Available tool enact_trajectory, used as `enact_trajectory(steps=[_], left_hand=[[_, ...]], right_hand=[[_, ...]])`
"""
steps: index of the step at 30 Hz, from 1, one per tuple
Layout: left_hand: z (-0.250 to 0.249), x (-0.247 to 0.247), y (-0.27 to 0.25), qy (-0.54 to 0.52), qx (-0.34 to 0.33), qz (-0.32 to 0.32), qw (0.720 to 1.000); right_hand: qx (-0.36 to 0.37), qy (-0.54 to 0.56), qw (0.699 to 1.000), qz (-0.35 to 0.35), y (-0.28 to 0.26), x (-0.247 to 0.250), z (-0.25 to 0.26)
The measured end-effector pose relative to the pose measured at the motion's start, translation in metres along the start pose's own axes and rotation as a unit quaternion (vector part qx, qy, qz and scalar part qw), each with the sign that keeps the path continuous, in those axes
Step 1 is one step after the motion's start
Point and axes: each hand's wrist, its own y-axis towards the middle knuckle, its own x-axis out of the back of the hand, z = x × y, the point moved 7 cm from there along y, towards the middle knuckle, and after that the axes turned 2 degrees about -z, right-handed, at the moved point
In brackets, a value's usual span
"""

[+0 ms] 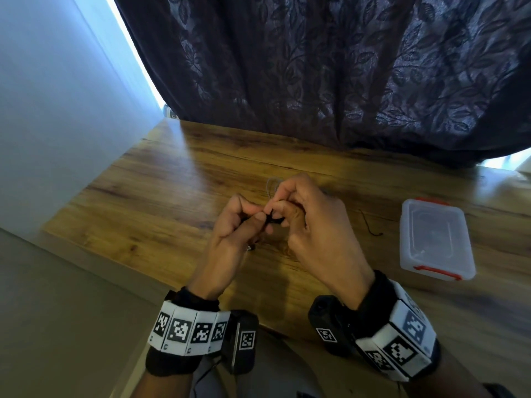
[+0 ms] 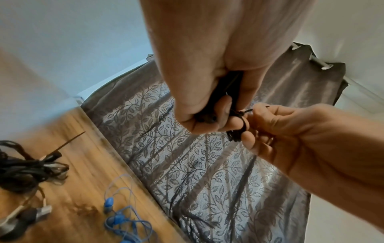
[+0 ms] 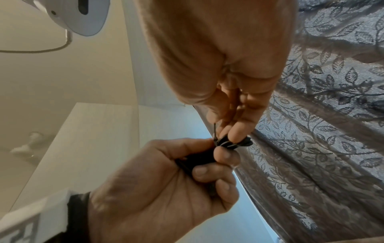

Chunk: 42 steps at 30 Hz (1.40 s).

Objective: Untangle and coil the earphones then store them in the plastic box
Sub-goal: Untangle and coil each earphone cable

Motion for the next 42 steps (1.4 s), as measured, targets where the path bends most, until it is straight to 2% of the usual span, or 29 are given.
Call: enact_trajectory(steps=[4,9,16,23,27,29,31,33,36,38,42], left_hand=[[-0.010,-0.004,-0.004,0.066,-0.056,0.014,0.996],[-0.016,-0.006,-0.007,0.108,-0.097,-0.035,0.989],[-0.014,-0.007,-0.005,0.127,-0.091,-0.069,0.985],[-0.014,-0.003,-0.006,0.104,-0.058,-0.101,0.988],[-0.009,-0.007,-0.006,0.114,-0.056,-0.104,0.986],[0.002,-0.006,-0.003,0.110,-0.032,-0.108,0.988],[0.020,-0.001,0.002,0.120,0.008,-0.112,0.986],[0.044,0.010,0.008,0.153,0.065,-0.123,0.978],[0.077,0.024,0.019,0.230,0.138,-0.130,0.955],[0.092,0.027,0.023,0.295,0.177,-0.097,0.934],[0.106,0.022,0.030,0.399,0.186,-0.043,0.897]], right_hand=[[0.009,-0.046,0.999,-0.016,-0.002,-0.001,0.000],[0.016,-0.020,0.999,-0.046,-0.005,-0.009,-0.002],[0.051,0.005,0.989,-0.142,-0.009,-0.009,0.000],[0.069,0.014,0.983,-0.170,-0.012,-0.017,0.000],[0.042,0.017,0.982,-0.184,-0.013,-0.022,-0.010],[0.018,0.023,0.986,-0.163,-0.014,-0.024,-0.017],[-0.024,0.010,0.995,-0.096,-0.009,-0.027,-0.030],[-0.096,-0.041,0.994,-0.016,0.002,-0.022,-0.054],[-0.204,-0.152,0.963,0.091,0.016,0.005,-0.105],[-0.251,-0.205,0.936,0.137,0.022,0.024,-0.135],[-0.329,-0.231,0.904,0.146,0.036,0.037,-0.174]])
